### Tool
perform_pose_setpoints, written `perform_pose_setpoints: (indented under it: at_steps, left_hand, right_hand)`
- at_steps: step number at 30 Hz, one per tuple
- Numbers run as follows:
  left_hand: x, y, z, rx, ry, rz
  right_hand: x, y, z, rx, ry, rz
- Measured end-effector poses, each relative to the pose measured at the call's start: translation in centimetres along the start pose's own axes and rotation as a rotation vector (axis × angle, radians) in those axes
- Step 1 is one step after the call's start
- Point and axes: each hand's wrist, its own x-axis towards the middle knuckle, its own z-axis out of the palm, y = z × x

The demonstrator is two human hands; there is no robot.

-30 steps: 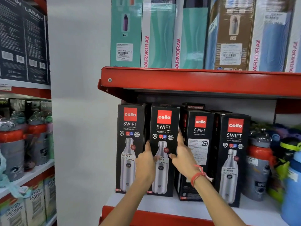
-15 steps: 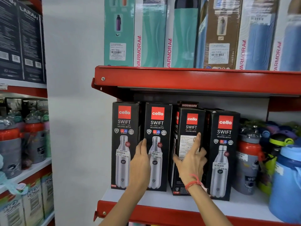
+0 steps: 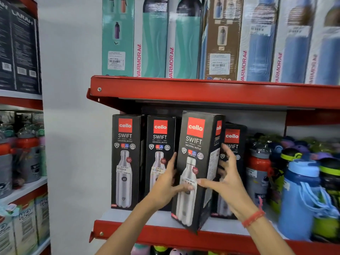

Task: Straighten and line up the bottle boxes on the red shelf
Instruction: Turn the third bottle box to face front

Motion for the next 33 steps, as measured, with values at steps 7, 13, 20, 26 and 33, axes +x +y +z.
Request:
perform_pose_setpoints:
  at_steps: [7, 13, 20, 26, 33]
  left_hand:
    - [-0.1, 0.2, 1.6, 0.084, 0.131, 0.077]
    - [2.7, 0.0, 3.8, 0.245, 0.310, 0.029]
    - [5.6, -3.0, 5.8, 0.430, 0.435, -0.106]
    - [6.3, -3.6, 5.4, 0.472, 0.395, -0.108]
    - [2.6, -2.6, 3.8, 0.490, 0.303, 0.044]
  right_hand:
    - [1.9, -0.7, -0.8, -0.024, -0.243, 0.025]
    - [5.7, 0.0, 0.9, -0.344, -0.118, 0.007]
    - [7.2, 3.4, 2.0, -0.566, -0.038, 0.022]
    - [6.5, 3.8, 2.8, -0.688, 0.027, 0.017]
    - [4.7, 1.9, 4.5, -0.738, 0.230, -0.012]
